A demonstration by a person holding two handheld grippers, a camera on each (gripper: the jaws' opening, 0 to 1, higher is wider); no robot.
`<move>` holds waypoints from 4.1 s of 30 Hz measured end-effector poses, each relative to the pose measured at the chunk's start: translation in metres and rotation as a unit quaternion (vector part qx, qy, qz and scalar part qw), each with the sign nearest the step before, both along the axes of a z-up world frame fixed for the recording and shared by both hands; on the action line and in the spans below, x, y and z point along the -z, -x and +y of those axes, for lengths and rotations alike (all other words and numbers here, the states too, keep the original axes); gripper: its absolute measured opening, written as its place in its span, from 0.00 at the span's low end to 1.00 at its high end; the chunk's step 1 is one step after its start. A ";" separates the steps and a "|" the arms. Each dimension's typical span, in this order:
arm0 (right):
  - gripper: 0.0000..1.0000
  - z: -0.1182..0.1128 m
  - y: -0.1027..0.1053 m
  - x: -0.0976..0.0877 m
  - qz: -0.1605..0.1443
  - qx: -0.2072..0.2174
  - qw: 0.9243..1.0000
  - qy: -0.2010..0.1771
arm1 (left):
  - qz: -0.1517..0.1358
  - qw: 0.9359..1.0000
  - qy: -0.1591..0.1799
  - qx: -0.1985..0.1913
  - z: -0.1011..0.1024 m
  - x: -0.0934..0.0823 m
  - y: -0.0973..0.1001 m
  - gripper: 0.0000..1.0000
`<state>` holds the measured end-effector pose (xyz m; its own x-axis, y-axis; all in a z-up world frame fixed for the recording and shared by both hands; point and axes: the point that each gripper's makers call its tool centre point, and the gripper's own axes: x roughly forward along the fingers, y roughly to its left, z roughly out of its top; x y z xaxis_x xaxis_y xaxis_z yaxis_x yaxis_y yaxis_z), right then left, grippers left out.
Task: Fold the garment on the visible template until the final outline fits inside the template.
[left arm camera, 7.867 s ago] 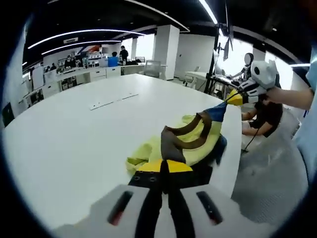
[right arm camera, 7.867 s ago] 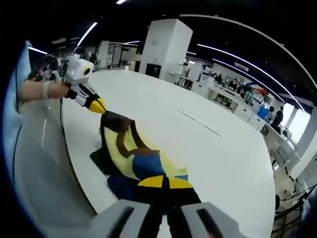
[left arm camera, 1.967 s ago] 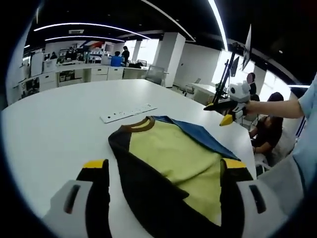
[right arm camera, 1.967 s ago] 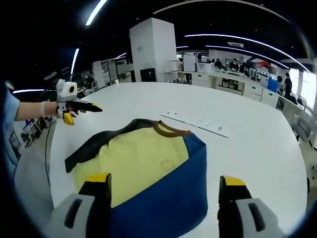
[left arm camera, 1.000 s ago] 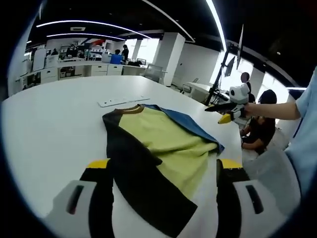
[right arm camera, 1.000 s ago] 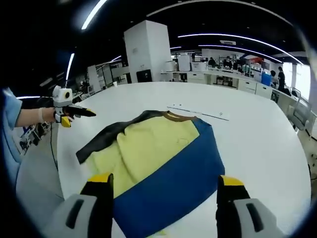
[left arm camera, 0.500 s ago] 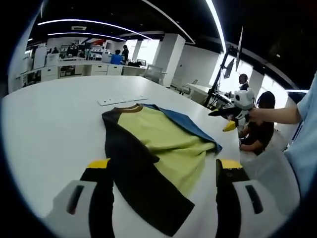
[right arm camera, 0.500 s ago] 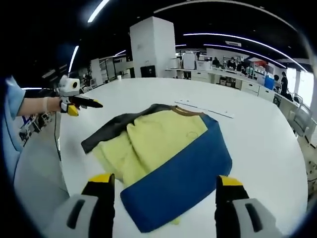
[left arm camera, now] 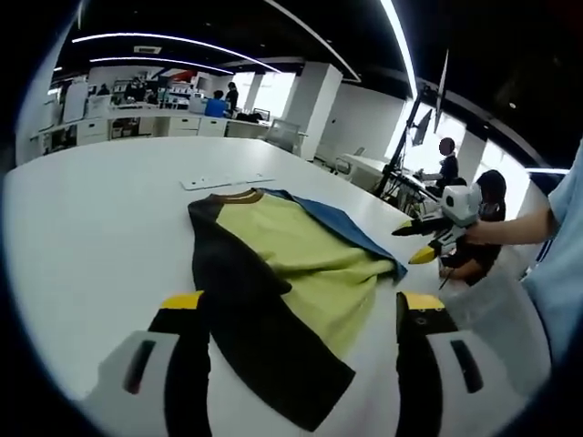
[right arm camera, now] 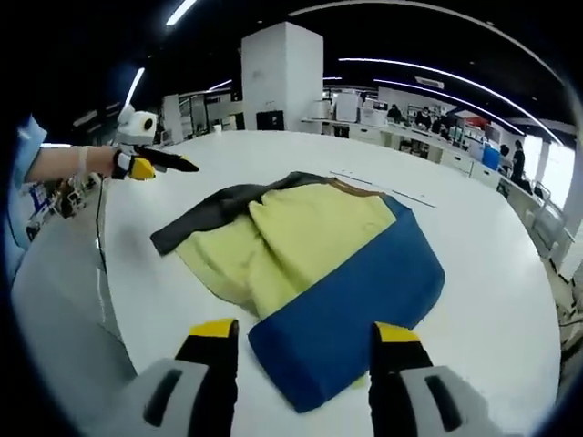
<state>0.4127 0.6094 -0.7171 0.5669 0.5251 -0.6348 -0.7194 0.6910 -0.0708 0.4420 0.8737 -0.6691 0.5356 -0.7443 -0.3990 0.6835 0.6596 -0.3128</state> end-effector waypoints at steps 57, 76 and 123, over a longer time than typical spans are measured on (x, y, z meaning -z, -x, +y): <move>0.00 0.020 0.017 0.042 0.001 -0.112 0.982 0.150 | 0.016 1.000 0.019 -0.018 0.006 0.008 0.011 0.77; 0.00 -0.052 -0.021 -0.038 -0.051 -0.027 0.994 0.096 | -0.002 0.999 0.007 -0.031 -0.014 -0.006 0.009 0.72; 0.00 -0.260 -0.169 -0.042 -0.034 0.113 0.988 0.097 | -0.006 0.990 -0.005 -0.139 -0.027 -0.033 -0.015 0.72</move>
<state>0.5819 0.3499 -0.6756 0.7014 0.2520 -0.6668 -0.5363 0.8028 -0.2607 0.4566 0.8467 -0.6361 0.7240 -0.5629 -0.3987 0.4778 0.8262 -0.2986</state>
